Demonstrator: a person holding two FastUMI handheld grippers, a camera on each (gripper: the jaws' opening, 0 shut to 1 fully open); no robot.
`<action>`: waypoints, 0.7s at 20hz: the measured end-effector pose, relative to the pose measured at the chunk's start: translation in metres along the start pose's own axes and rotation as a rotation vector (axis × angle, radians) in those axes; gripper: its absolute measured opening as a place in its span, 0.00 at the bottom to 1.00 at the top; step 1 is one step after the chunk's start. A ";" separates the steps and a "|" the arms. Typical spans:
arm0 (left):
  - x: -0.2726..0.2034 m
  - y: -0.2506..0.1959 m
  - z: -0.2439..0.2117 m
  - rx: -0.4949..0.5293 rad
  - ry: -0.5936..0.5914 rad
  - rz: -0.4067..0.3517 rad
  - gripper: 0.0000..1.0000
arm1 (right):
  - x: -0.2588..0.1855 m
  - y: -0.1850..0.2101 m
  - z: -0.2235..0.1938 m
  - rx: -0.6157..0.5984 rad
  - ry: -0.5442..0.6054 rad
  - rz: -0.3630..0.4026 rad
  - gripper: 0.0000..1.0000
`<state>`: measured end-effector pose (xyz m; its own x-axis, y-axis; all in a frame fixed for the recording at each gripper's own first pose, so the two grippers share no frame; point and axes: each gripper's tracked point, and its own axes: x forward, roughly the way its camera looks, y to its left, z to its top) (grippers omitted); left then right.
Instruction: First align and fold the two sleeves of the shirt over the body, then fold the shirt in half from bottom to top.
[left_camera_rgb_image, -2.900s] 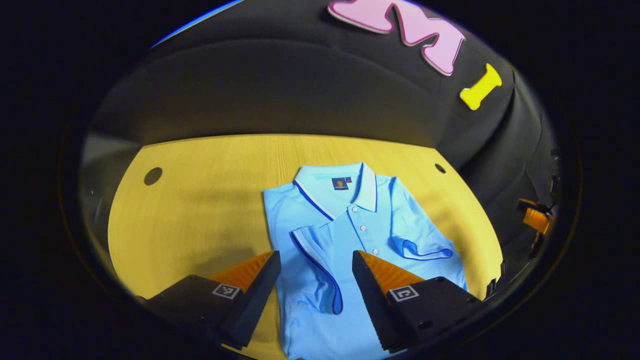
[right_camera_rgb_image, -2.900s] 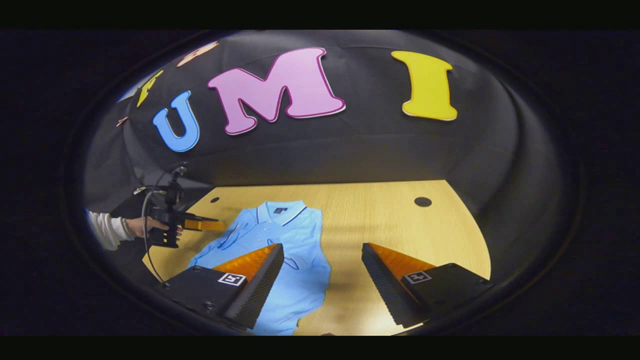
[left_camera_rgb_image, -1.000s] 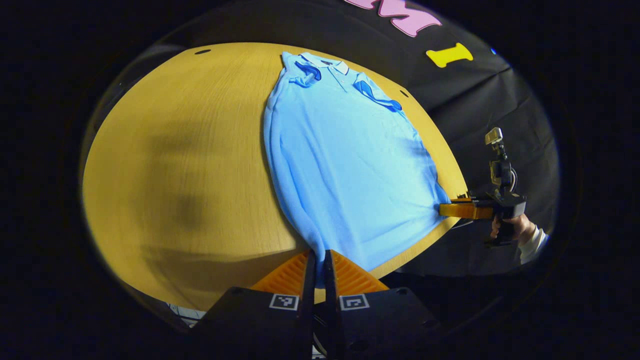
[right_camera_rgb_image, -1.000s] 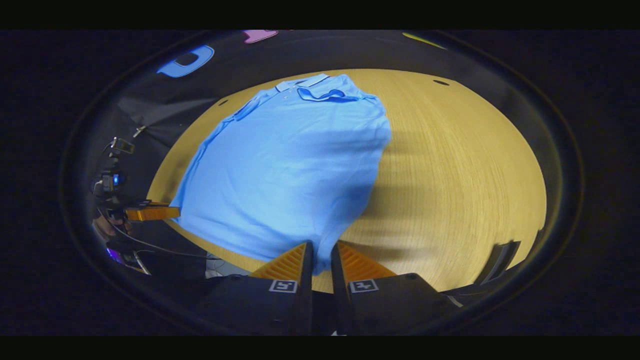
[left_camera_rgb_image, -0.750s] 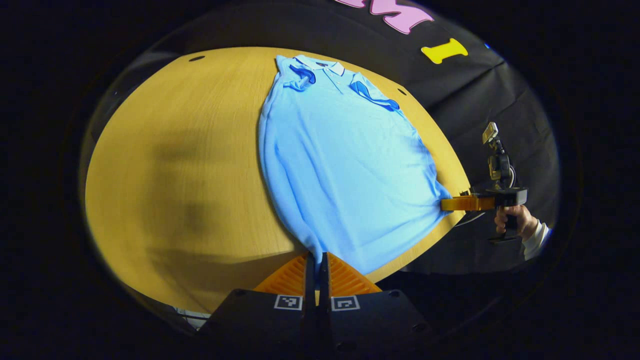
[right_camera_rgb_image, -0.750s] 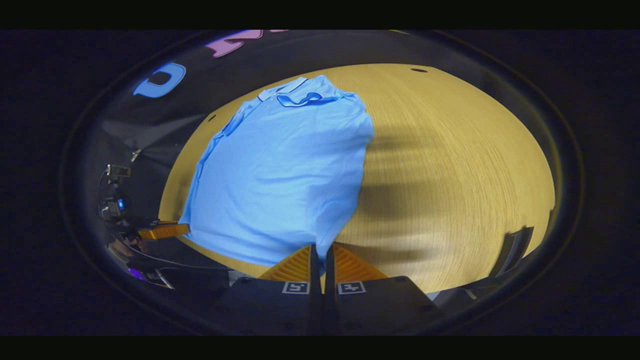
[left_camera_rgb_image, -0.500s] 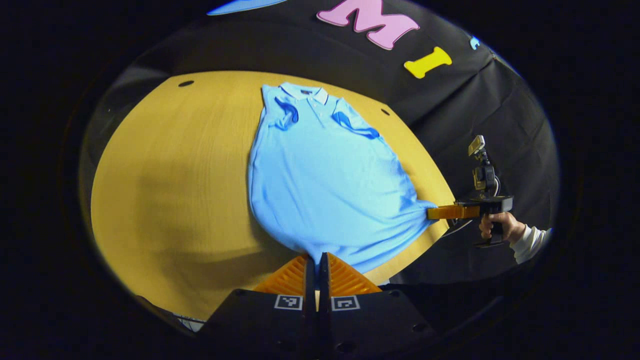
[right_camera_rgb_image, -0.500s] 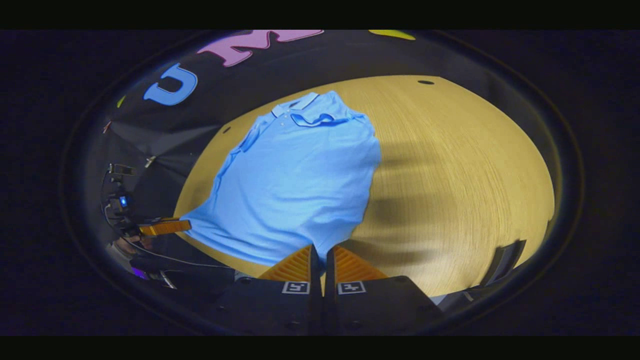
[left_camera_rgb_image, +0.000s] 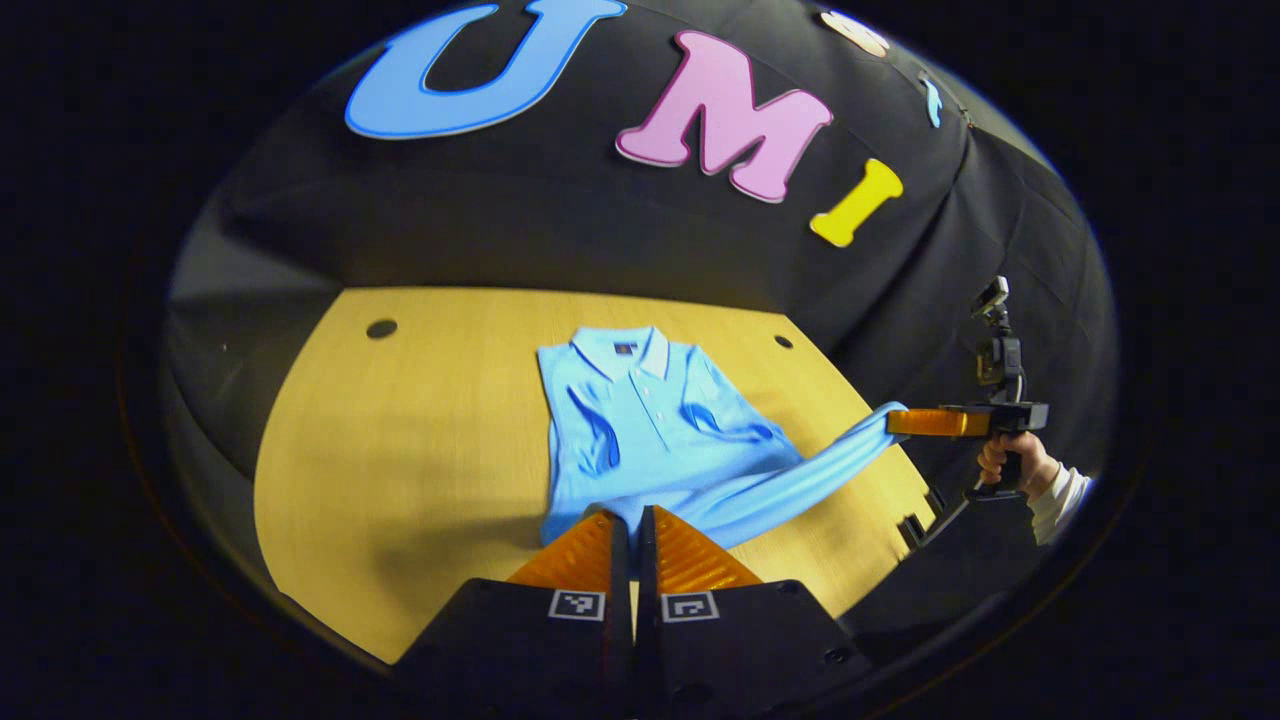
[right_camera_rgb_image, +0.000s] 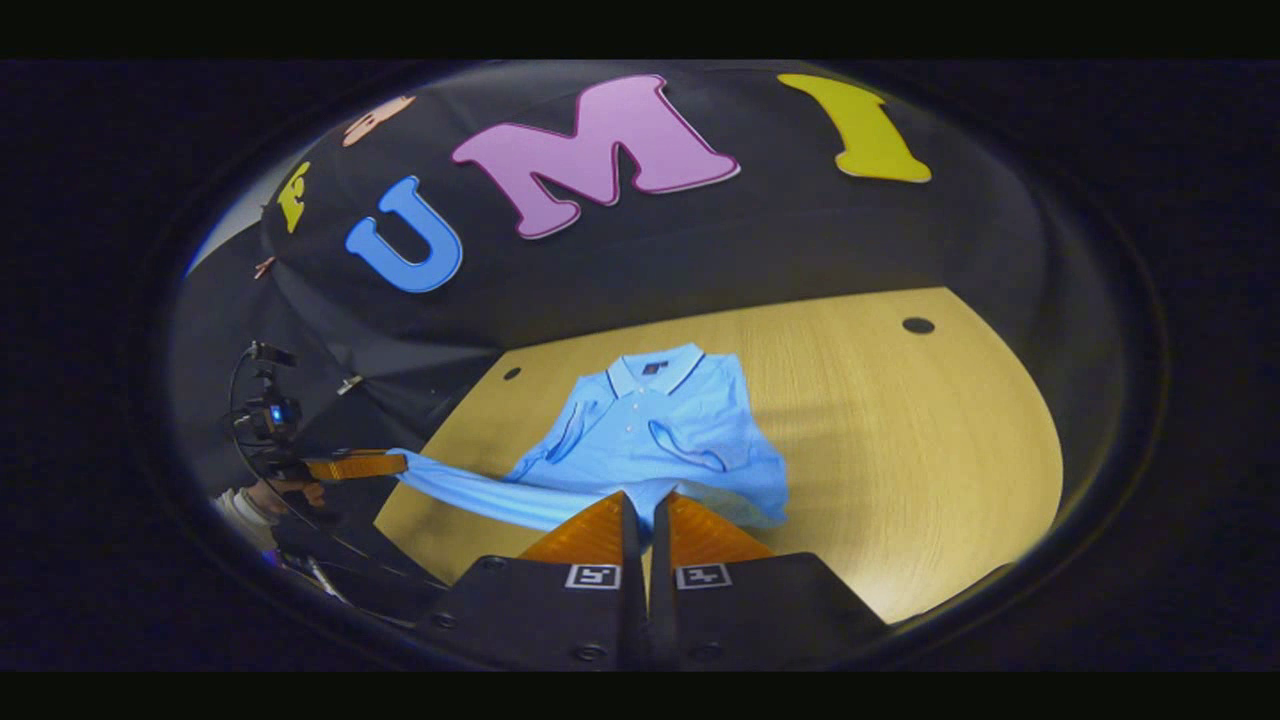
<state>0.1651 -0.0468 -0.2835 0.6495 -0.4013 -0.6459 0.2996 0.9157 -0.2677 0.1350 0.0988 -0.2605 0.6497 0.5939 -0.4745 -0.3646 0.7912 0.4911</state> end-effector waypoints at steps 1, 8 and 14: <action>0.012 0.007 0.029 0.019 -0.045 0.024 0.06 | 0.013 -0.004 0.026 -0.019 -0.030 -0.003 0.05; 0.146 0.077 0.139 0.022 -0.079 0.197 0.06 | 0.147 -0.057 0.144 -0.037 -0.110 -0.069 0.05; 0.251 0.117 0.134 0.066 0.059 0.390 0.06 | 0.284 -0.090 0.119 -0.057 0.013 -0.117 0.00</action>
<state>0.4571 -0.0430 -0.3815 0.6825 -0.0206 -0.7306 0.0843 0.9952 0.0506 0.4318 0.1792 -0.3523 0.6817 0.4985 -0.5355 -0.3245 0.8620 0.3894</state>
